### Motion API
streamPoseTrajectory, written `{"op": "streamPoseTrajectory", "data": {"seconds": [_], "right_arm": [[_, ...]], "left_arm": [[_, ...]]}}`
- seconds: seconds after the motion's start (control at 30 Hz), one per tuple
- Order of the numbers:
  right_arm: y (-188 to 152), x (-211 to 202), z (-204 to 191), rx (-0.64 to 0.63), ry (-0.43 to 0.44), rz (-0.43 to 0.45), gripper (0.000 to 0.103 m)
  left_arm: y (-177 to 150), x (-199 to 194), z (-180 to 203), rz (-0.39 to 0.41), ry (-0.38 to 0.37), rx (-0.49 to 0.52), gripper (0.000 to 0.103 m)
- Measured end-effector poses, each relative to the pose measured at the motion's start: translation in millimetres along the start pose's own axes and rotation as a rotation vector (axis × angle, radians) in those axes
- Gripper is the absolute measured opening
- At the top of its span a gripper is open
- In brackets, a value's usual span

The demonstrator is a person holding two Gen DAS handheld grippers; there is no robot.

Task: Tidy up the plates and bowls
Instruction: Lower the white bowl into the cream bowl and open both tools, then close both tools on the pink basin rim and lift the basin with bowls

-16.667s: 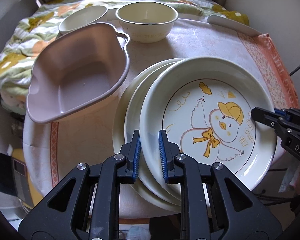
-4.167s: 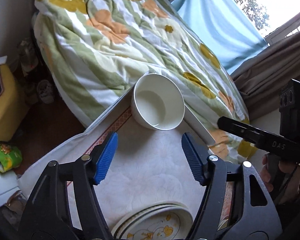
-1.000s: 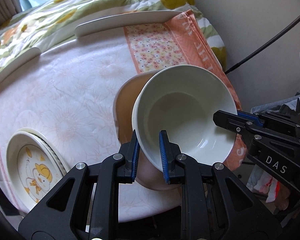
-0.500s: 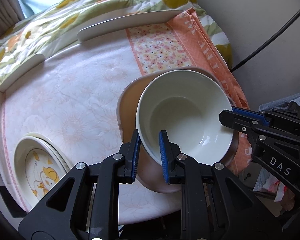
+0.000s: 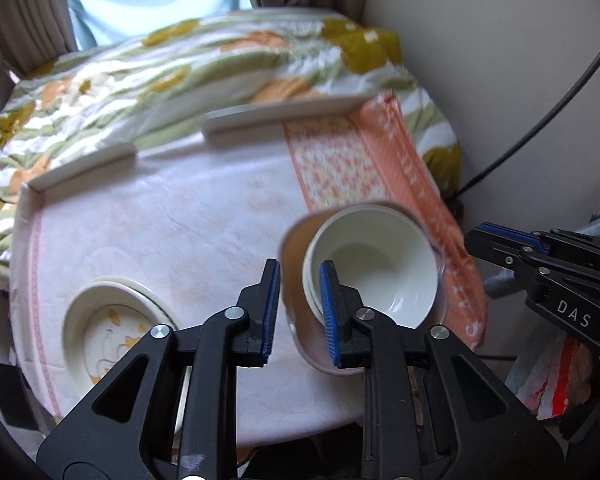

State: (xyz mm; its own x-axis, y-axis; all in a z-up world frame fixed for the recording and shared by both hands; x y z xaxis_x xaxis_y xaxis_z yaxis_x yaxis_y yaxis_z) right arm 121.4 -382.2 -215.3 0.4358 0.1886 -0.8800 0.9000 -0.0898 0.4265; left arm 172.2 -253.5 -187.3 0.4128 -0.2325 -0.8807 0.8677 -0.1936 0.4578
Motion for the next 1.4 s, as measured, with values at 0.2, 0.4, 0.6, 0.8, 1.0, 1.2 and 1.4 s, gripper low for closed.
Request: {"op": "streamPoseTrajectory", "data": {"seconds": [0.2, 0.4, 0.6, 0.8, 1.0, 1.2, 1.4], "right_arm": [[7, -53, -10, -0.116, 0.004, 0.107, 0.074], [-9, -69, -1, -0.204, -0.051, 0.109, 0.103], [-41, -23, 21, -0.239, -0.153, -0.116, 0.103], [-55, 28, 36, -0.268, -0.17, -0.243, 0.093], [-52, 59, 31, -0.291, -0.13, -0.301, 0.071], [-50, 85, 32, -0.294, -0.091, -0.36, 0.06], [-49, 106, 33, -0.293, -0.04, -0.4, 0.046]], "left_arm": [[12, -67, -19, 0.228, 0.104, 0.032, 0.103], [-7, -74, -28, 0.189, 0.09, 0.136, 0.103], [-41, -11, -27, -0.055, 0.05, 0.172, 0.103], [-54, 39, -14, -0.175, 0.005, 0.192, 0.102], [-60, 76, -10, -0.282, -0.011, 0.198, 0.089], [-66, 100, -4, -0.338, -0.034, 0.212, 0.076], [-69, 120, 4, -0.359, -0.031, 0.228, 0.058]]}}
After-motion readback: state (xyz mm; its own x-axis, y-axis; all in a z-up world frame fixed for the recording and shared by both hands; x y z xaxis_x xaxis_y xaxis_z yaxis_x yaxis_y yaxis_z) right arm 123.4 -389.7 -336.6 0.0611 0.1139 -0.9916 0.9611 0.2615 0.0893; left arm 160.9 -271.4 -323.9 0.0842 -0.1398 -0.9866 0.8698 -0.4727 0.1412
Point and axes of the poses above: each gripper's, at about its wrist camera, not at the fingertips, and x roughly the way its jaws point, z to its right, y to its top, the point moved 6 cm from there along x, roughly the way its jaws point, and after that the axes turned 2 degrees about -x, right-handed, at the moved point
